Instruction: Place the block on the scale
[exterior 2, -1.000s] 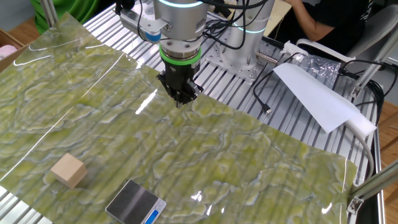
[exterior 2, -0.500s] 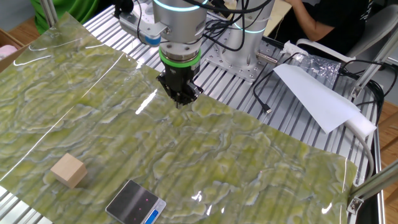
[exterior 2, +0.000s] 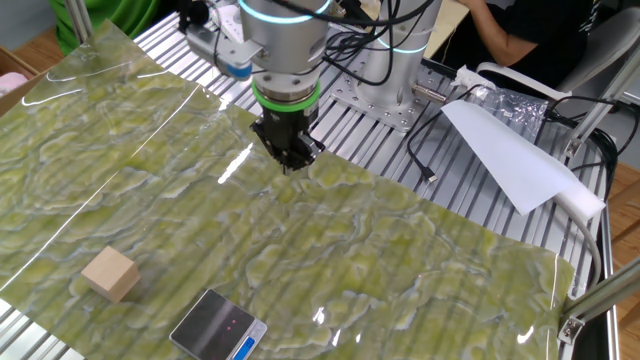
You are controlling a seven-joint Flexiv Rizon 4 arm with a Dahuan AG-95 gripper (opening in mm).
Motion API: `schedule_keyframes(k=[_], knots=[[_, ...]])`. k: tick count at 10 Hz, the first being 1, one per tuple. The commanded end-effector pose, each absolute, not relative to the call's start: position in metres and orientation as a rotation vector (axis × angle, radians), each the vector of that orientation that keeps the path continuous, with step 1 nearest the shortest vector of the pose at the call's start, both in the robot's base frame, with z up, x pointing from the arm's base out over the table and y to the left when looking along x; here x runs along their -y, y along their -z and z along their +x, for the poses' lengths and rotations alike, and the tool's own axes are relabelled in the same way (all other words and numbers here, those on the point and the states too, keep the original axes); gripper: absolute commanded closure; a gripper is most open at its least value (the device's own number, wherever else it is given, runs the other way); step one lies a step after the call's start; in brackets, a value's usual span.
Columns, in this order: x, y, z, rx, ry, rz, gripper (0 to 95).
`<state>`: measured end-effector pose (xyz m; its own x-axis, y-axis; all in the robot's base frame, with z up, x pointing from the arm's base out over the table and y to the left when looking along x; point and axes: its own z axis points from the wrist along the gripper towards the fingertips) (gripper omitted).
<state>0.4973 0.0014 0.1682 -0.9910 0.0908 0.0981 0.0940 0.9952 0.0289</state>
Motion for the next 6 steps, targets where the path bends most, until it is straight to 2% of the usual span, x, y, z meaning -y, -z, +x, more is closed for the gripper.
schedule_keyframes(k=[1, 6], knots=[[-0.0013, -0.1678, 0.4962, 3.057, 0.048, -0.143, 95.0], [-0.0002, -0.1675, 0.4968, 3.093, 0.044, -0.129, 95.0]])
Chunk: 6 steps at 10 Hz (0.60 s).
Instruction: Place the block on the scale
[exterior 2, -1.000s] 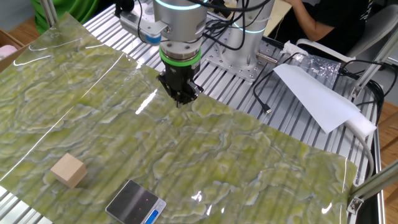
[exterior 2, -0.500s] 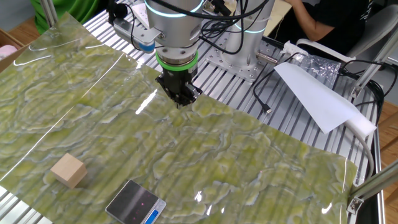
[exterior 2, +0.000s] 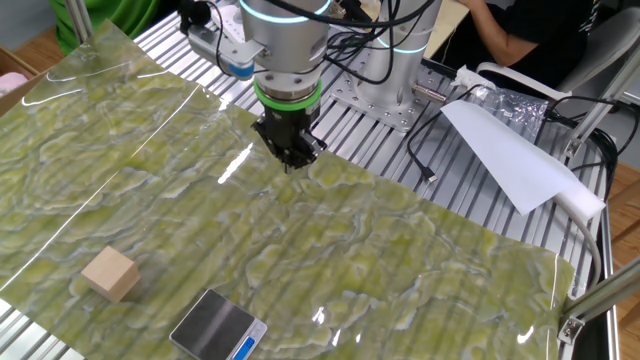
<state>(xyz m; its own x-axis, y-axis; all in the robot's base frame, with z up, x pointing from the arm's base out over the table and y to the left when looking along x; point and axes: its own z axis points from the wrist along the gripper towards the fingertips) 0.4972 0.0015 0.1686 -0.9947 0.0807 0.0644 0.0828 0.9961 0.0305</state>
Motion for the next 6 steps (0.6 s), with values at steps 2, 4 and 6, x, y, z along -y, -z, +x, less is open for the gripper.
schedule_keyframes(k=[2, 4, 6], knots=[[0.002, -0.172, 0.505, 3.128, 0.047, -0.1, 95.0], [0.007, -0.18, 0.52, 3.131, 0.044, -0.059, 95.0], [0.014, -0.188, 0.534, 3.146, 0.039, -0.045, 95.0]])
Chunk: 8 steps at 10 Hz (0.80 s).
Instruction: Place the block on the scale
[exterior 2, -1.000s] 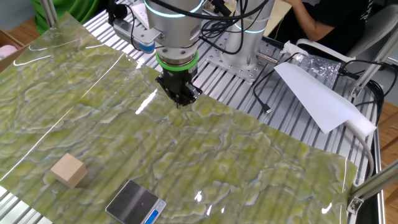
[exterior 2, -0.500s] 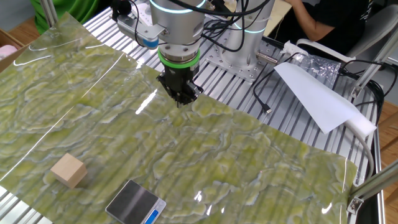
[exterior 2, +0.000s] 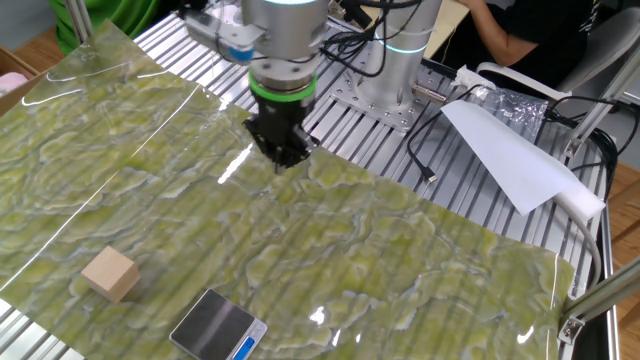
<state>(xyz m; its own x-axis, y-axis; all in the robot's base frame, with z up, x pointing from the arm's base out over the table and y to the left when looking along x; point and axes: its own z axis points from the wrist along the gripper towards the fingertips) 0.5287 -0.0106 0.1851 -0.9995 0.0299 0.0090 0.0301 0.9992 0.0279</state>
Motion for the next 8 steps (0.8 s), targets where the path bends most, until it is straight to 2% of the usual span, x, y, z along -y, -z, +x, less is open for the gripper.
schedule_keyframes(k=[1, 8], knots=[[0.017, -0.191, 0.541, 3.149, 0.038, -0.028, 95.0], [0.04, -0.199, 0.588, 3.167, 0.015, 0.046, 95.0]])
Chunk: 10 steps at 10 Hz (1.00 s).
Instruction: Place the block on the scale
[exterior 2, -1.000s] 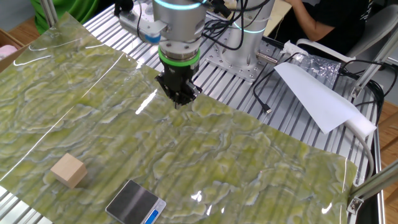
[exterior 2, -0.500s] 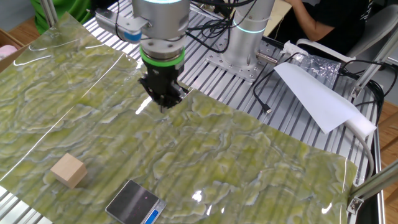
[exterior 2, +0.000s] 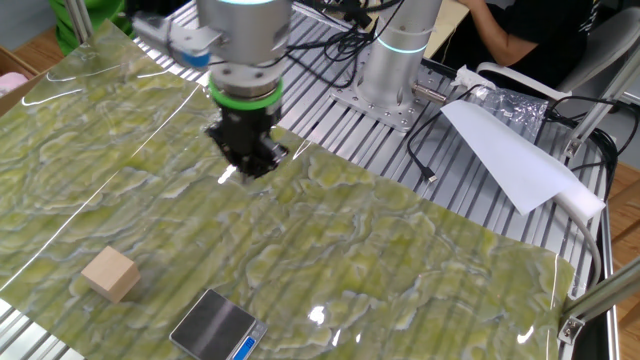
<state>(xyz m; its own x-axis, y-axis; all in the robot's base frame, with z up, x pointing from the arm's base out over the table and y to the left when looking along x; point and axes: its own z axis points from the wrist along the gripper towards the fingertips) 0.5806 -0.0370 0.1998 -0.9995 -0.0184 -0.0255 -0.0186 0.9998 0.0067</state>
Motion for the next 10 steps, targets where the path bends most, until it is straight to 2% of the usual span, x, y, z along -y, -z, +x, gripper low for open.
schedule_keyframes(k=[1, 4, 10], knots=[[0.044, -0.198, 0.597, -3.116, -0.015, -0.062, 95.0], [0.058, -0.2, 0.616, -3.119, -0.021, -0.052, 95.0], [0.06, -0.198, 0.618, -3.117, -0.024, -0.062, 95.0]])
